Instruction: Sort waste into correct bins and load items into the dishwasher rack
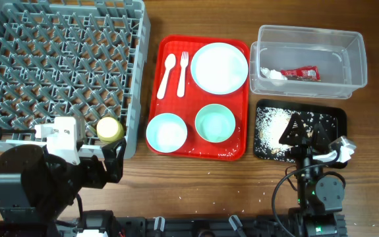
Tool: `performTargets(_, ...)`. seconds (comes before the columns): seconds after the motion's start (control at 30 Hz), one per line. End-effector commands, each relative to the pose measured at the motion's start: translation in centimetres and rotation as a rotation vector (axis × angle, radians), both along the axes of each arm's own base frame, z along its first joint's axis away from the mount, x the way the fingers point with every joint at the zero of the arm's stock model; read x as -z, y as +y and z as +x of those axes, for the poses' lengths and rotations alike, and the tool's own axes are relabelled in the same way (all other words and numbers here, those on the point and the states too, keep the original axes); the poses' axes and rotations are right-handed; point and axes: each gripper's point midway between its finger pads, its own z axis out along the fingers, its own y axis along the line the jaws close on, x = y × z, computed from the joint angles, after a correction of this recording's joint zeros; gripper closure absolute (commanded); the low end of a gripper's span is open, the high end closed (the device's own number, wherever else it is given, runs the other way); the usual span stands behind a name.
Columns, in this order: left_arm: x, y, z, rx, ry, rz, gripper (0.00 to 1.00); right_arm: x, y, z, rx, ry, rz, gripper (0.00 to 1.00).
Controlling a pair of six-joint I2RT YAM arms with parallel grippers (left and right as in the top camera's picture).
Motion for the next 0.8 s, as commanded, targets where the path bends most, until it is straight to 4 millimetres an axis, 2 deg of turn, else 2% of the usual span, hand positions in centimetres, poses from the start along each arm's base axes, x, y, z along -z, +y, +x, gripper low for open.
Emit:
performTargets(0.0, -0.2, 0.0, 0.0, 0.010, -0.013, 0.018, 0.00, -0.3, 0.0, -0.1, -0.001, -0.016, 0.008, 0.00)
performTargets(0.2, -0.2, 0.0, 0.0, 0.011, -0.013, 0.015, 0.00, -0.3, 0.0, -0.1, -0.001, -0.016, 0.008, 0.00)
performTargets(0.3, -1.2, -3.5, -1.1, 0.133, 0.015, -0.184, 0.00, -0.3, 0.0, -0.1, -0.001, -0.016, 0.008, 0.00)
performTargets(0.37, -3.3, -5.5, -0.8, 0.251, -0.059, -0.266, 0.00, -0.3, 0.0, -0.1, -0.001, -0.016, 0.008, 0.00)
performTargets(0.4, -3.9, -6.1, -0.3, 0.287, -0.084, -0.293, 0.00, -0.3, 0.0, -0.1, -0.001, -0.016, 0.008, 0.00)
performTargets(0.47, -3.8, -5.8, 2.1, 0.181, -0.032, -0.392, 0.00, -0.3, 0.0, -0.1, -0.001, -0.016, 0.008, 0.00)
performTargets(0.5, -3.1, -5.5, 3.3, 0.142, 0.008, -0.401, 0.00, -0.3, 0.0, -0.1, -0.001, -0.016, 0.008, 0.00)
performTargets(0.6, 1.5, -5.2, 7.3, 0.054, 0.171, -0.304, 0.01, -0.3, 0.0, -0.1, -0.001, -0.016, 0.008, 0.00)
performTargets(0.67, 5.4, -5.8, 9.5, 0.021, 0.282, -0.180, 0.02, -0.3, 0.0, -0.1, -0.001, -0.016, 0.008, 0.00)
performTargets(0.77, 9.9, -7.3, 12.7, -0.006, 0.356, 0.013, 0.05, -0.3, 0.0, -0.1, -0.001, -0.016, 0.008, 0.00)
